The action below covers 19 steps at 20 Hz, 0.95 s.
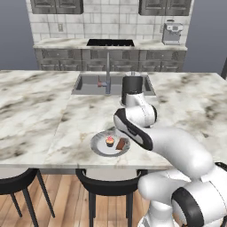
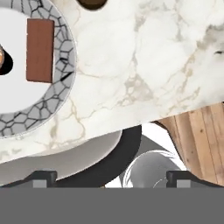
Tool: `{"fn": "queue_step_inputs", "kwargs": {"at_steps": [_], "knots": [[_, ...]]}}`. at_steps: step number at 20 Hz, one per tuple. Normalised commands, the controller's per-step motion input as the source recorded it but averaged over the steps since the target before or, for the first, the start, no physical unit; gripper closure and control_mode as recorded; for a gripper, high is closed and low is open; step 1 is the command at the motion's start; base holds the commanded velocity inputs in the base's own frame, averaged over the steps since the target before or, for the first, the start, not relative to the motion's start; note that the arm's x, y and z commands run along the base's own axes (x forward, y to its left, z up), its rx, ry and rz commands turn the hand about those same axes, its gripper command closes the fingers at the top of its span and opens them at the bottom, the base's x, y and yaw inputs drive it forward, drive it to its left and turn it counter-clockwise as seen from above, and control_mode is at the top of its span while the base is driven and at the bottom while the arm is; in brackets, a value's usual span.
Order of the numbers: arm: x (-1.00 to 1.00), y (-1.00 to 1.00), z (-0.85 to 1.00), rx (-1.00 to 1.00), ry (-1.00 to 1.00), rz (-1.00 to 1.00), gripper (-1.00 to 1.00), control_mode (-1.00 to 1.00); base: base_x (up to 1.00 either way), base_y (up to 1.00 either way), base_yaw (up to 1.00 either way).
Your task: Take the cinnamon bottle from the cabinet and place it on the dining table, next to the plate with the cupcake. Then take the chocolate from the dining counter and place it on the cupcake plate.
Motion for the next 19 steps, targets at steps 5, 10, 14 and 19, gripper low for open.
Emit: {"fn": "queue_step_inputs", "kwargs": {"at_steps": [5,10,14,19], "knots": [[-0.73,-0.08,0.25,0.0,-0.03,0.27,-1.0,-1.0,0.0,0.0,0.0],[-0.8,-0.13,0.19,0.05,-0.1,0.24,-1.0,-1.0,0.0,0.0,0.0],[-0.79,-0.14,0.15,0.07,-0.22,0.27,-1.0,-1.0,0.0,0.0,0.0],[-0.73,-0.05,0.13,0.04,-0.2,0.23,-1.0,-1.0,0.0,0.0,0.0]]}}
